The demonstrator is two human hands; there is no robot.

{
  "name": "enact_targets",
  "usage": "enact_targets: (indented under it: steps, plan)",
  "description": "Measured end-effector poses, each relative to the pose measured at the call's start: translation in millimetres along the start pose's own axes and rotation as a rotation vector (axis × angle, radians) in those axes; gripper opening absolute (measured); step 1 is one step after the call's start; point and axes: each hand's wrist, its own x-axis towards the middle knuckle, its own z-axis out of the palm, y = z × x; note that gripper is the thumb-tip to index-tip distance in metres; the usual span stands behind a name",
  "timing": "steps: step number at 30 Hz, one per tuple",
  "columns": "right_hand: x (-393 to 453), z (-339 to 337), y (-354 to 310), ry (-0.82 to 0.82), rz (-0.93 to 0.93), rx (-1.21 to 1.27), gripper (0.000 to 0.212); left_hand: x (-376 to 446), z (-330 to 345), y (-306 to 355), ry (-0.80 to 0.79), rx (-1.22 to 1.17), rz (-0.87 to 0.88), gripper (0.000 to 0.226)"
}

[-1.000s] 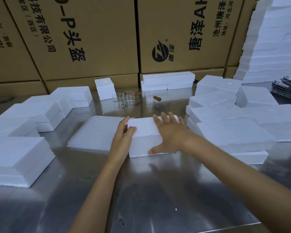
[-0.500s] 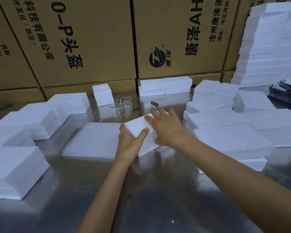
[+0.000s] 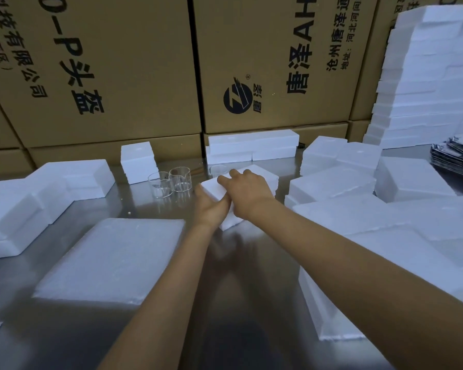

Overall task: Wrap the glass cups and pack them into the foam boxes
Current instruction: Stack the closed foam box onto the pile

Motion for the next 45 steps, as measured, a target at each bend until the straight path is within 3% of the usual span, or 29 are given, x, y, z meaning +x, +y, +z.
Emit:
enact_targets:
  steps: [6, 9, 12, 15, 19, 29, 33, 36, 40, 42, 45]
  plan:
    - [34.0, 9.5, 20.2, 0.011, 0.027, -0.073, 0.057, 29.6, 23.5, 3.4, -0.043, -0.005, -0.028, 0.071]
    - [47.2, 14.2, 28.3, 0.016, 0.059, -0.097, 0.048, 41.6, 35.3, 5.5, -0.068, -0.001, -0.017, 0.045]
    - [54.8, 20.3, 35.1, 0.016, 0.088, -0.105, 0.043, 46.7, 48.8, 10.8, -0.111, 0.018, -0.054, 0.071]
    - [56.2, 23.7, 43.9, 0.007, 0.112, -0.111, 0.041, 51.1, 61.3, 11.1, -0.104, -0.012, -0.09, 0.072]
    - [55.6, 24.4, 56.0, -0.028, 0.132, -0.127, 0.045, 51.7, 69.0, 10.0, -0.198, -0.116, -0.17, 0.09]
    - [38.1, 22.9, 59.6, -0.189, 0.261, -0.129, 0.066, 33.1, 55.2, -3.4, -0.365, -0.143, -0.237, 0.084]
    - [24.6, 16.6, 35.9, -0.152, 0.22, -0.133, 0.082, 14.0, 36.8, -4.7, -0.325, -0.175, -0.221, 0.054]
    - [23.2, 10.4, 9.1, 0.011, 0.105, 0.178, 0.072, 3.5, 0.3, 3.8, -0.159, -0.324, -0.133, 0.035]
    - [35.1, 0.8, -35.1, 0.057, 0.061, 0.587, 0.057, 14.0, -68.6, 9.6, 0.152, -0.259, -0.038, 0.029]
    - [45.8, -0.1, -54.3, 0.048, 0.055, 0.622, 0.052, 27.1, -106.5, 8.5, 0.278, -0.184, -0.059, 0.033]
    - [68.3, 3.9, -74.5, 0.012, 0.039, 0.617, 0.058, 52.5, -154.4, -3.4, 0.321, -0.059, -0.123, 0.032]
